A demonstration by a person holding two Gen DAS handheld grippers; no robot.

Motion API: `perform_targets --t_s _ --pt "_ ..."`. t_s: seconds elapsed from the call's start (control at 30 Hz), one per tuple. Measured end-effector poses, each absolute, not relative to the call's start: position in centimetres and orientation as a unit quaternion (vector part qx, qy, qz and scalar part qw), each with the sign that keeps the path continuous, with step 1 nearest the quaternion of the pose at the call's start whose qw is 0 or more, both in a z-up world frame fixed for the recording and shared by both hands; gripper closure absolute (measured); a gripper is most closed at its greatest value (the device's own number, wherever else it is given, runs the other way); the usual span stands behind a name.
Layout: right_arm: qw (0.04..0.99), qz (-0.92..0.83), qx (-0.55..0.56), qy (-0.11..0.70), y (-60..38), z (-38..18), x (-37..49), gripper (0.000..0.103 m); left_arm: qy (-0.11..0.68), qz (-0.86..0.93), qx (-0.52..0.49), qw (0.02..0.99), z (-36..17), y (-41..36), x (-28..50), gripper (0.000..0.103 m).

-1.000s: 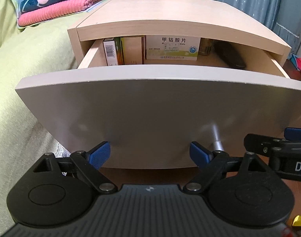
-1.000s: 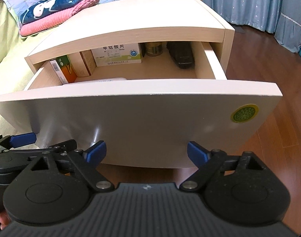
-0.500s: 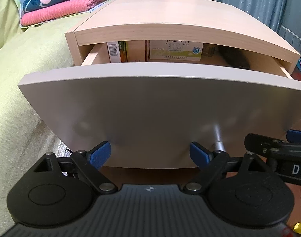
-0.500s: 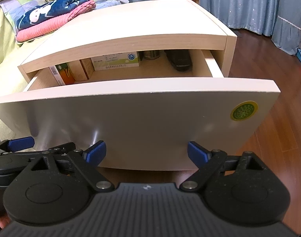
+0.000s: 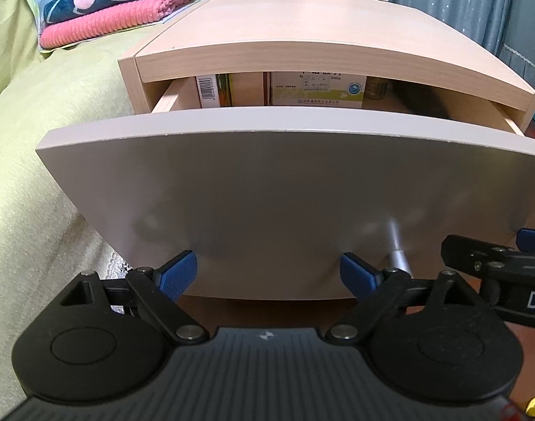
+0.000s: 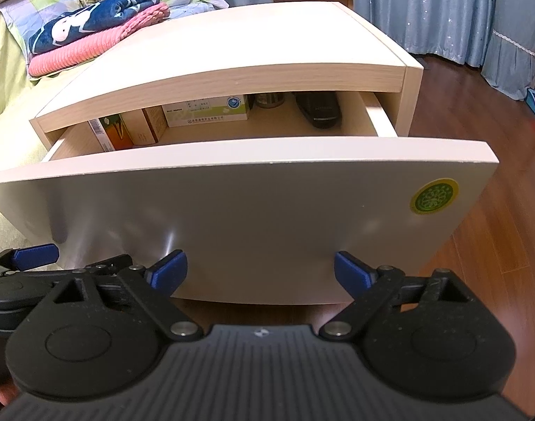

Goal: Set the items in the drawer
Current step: 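Press the right tool's fingers against the drawer front and push it inward, then keep pushing the drawer front with the right tool until nearly shut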

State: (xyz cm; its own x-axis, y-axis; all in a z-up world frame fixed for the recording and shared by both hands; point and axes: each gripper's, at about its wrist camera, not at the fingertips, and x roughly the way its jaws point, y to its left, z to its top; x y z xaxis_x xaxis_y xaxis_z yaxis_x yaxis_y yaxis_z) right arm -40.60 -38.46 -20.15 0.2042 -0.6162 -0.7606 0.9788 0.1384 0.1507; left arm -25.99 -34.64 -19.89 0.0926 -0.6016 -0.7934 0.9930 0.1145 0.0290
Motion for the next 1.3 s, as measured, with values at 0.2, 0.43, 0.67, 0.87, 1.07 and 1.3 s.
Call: perform_targets --t_s 0.2,0.43,0.67,0.87,1.07,1.3 --pt "0.703 -0.568 0.329 0.273 -38.6 -20.2 -40.7 0.013 0.319 -0.591 0.304 0.675 -19.9 -34.9 -26.0 0.012" --pt "0.701 -0.572 0.327 0.272 -38.9 -20.2 -40.4 0.013 0.32 -0.589 0.302 0.678 -20.1 -35.0 -26.0 0.012" --pt "0.7 -0.575 0.324 0.271 -39.2 -20.3 -40.4 0.013 0.324 -0.586 0.3 0.679 -20.3 -35.1 -25.8 0.012" --pt "0.7 -0.577 0.32 0.272 -39.3 -20.3 -40.2 0.013 0.329 -0.585 0.297 0.679 -20.5 -35.2 -25.7 0.012" --pt "0.7 -0.579 0.319 0.271 -39.5 -20.2 -40.1 0.013 0.329 -0.583 0.294 0.682 -20.6 -35.3 -25.5 0.012" --pt "0.699 -0.582 0.319 0.268 -39.8 -20.2 -40.1 0.013 0.331 -0.58 0.287 0.686 -20.7 -35.3 -25.3 0.012"
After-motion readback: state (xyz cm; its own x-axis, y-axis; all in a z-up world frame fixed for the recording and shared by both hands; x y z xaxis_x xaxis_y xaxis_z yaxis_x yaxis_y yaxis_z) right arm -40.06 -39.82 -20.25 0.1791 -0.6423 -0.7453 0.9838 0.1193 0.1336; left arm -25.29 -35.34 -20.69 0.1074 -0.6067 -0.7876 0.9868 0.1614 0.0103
